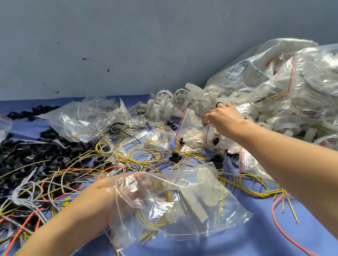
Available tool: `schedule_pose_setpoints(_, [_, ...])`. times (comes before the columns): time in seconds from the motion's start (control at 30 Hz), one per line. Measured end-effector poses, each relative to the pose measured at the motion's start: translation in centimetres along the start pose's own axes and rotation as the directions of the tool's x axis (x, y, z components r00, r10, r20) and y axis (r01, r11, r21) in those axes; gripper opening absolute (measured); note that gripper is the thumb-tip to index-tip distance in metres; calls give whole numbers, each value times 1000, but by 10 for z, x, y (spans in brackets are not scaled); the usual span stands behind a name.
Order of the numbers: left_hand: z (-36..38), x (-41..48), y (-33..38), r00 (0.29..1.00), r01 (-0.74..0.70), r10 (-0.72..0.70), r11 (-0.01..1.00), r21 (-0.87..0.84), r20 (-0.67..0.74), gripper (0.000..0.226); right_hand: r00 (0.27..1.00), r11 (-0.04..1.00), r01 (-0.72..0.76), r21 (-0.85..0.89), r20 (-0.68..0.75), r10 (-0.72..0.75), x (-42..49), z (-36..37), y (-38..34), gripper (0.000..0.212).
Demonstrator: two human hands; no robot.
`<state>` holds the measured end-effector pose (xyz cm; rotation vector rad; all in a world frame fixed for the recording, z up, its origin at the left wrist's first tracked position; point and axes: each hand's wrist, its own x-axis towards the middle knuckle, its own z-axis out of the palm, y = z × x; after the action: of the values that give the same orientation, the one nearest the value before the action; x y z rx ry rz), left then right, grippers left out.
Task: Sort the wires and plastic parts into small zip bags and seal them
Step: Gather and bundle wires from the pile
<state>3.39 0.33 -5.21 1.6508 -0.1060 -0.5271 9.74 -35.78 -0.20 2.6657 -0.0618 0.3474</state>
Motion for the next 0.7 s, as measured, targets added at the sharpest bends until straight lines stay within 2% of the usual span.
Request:
schedule_pose_setpoints(0.1, [-6,-8,3,999,32,-35,995,-94,-28,30,989,998,35,46,-145,-28,-7,-17,1,32])
schedule_pose_setpoints(0.17, [-5,-13,6,997,31,-38,995,-100,-67,30,944,995,64,72,-327,-37,-12,-35,-4,33])
schedule_pose_setpoints(0.23, [-7,-15,7,975,-18,12,999,-28,-223,33,882,989,83,118,-471,-18,-17,-61,-13,34])
schedule_pose_setpoints(0.3, [-10,-15,5,870,-138,204,975,176,-450,32,840,953,107,283,-539,66,-27,-89,-32,33])
schedule_pose_setpoints(0.37, [-12,-19,5,661,-253,497,853,457,-562,25,827,801,164,575,-523,206,-46,-114,-59,34])
schedule_pose_setpoints(0.43, [-9,-27,12,471,-396,714,696,598,-519,25,823,619,247,746,-499,273,-69,-130,-86,34])
schedule_pose_setpoints(0.47, [-6,-31,16,406,-462,786,617,637,-466,31,824,560,281,779,-496,276,-80,-135,-98,33])
schedule_pose_setpoints(0.53, [6,-36,27,326,-525,881,470,709,-343,42,852,457,320,830,-463,245,-95,-138,-115,32])
schedule_pose_setpoints(0.6, [16,-37,31,301,-544,929,353,761,-216,44,903,357,324,876,-399,158,-101,-138,-127,29])
schedule_pose_setpoints(0.7, [26,-33,28,353,-516,929,296,804,-115,45,941,261,320,911,-338,28,-101,-133,-133,27])
